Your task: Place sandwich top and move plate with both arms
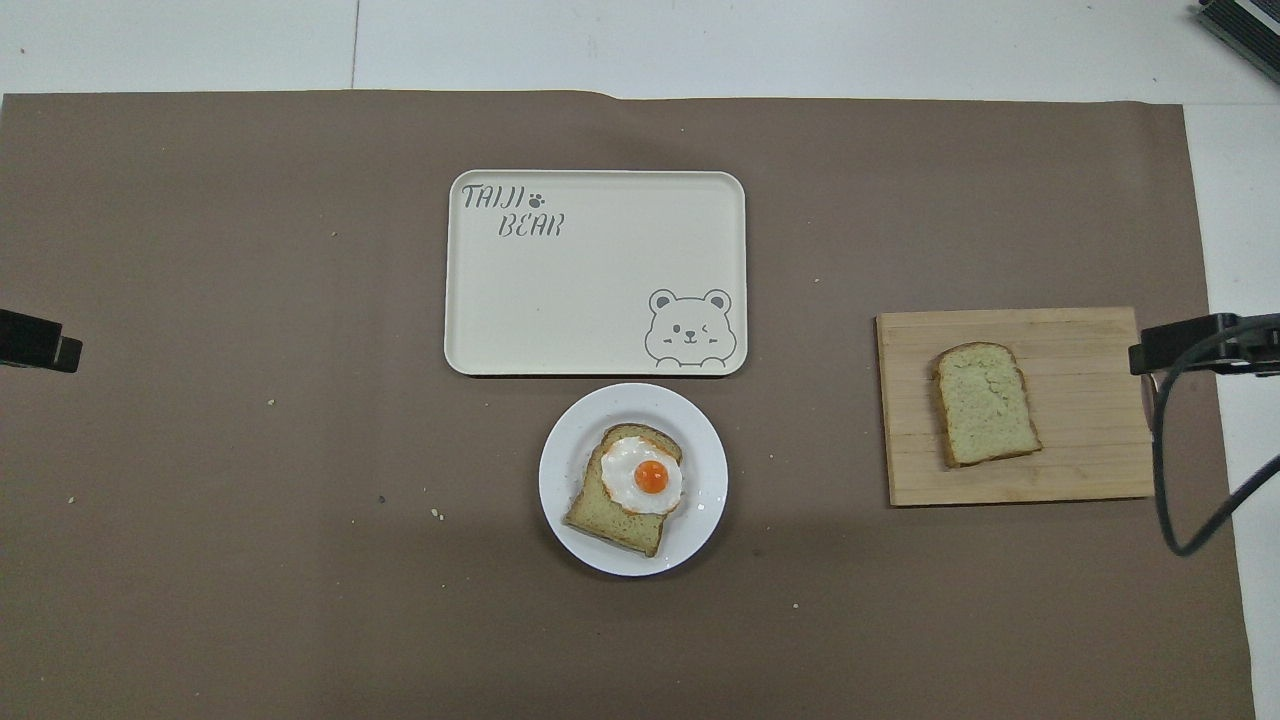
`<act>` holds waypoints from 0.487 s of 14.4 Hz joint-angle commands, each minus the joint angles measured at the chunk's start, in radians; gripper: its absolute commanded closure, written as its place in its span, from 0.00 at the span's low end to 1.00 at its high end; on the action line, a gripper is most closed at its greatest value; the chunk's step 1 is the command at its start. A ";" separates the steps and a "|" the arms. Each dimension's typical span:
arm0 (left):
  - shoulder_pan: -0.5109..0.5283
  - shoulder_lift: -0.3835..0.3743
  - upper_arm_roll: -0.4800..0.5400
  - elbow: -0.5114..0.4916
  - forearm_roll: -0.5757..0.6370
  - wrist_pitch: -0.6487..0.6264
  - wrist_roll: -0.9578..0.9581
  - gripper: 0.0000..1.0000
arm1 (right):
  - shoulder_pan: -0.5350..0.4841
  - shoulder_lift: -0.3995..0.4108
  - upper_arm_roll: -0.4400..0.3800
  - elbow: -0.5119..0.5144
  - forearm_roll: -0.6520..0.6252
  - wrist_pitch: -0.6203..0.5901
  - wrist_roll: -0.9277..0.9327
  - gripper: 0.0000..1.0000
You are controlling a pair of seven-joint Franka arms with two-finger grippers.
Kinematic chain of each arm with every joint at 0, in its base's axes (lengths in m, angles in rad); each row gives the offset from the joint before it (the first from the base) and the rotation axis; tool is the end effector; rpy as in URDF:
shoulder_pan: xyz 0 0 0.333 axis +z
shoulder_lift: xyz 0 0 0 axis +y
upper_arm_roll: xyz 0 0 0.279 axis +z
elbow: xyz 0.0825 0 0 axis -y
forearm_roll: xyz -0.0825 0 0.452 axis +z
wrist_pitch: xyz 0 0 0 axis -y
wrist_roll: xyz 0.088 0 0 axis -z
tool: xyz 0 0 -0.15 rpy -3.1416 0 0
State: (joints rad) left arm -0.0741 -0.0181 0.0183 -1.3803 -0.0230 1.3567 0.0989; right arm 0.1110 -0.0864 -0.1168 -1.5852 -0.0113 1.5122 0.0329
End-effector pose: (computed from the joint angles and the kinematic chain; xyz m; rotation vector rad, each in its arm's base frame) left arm 0.5886 -0.0366 0.6373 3.1087 -0.2485 -0.0078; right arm 0.5931 -0.0075 0.5837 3.1399 -0.0613 0.0201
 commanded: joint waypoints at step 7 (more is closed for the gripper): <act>-0.006 -0.017 0.006 -0.011 0.008 0.012 0.010 0.00 | -0.007 0.004 0.002 0.010 0.011 0.003 0.002 0.00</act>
State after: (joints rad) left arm -0.0740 -0.0185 0.0192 -1.3803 -0.0230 1.3569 0.0989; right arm 0.1110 -0.0864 -0.1168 -1.5850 -0.0113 1.5122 0.0329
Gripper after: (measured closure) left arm 0.000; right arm 0.000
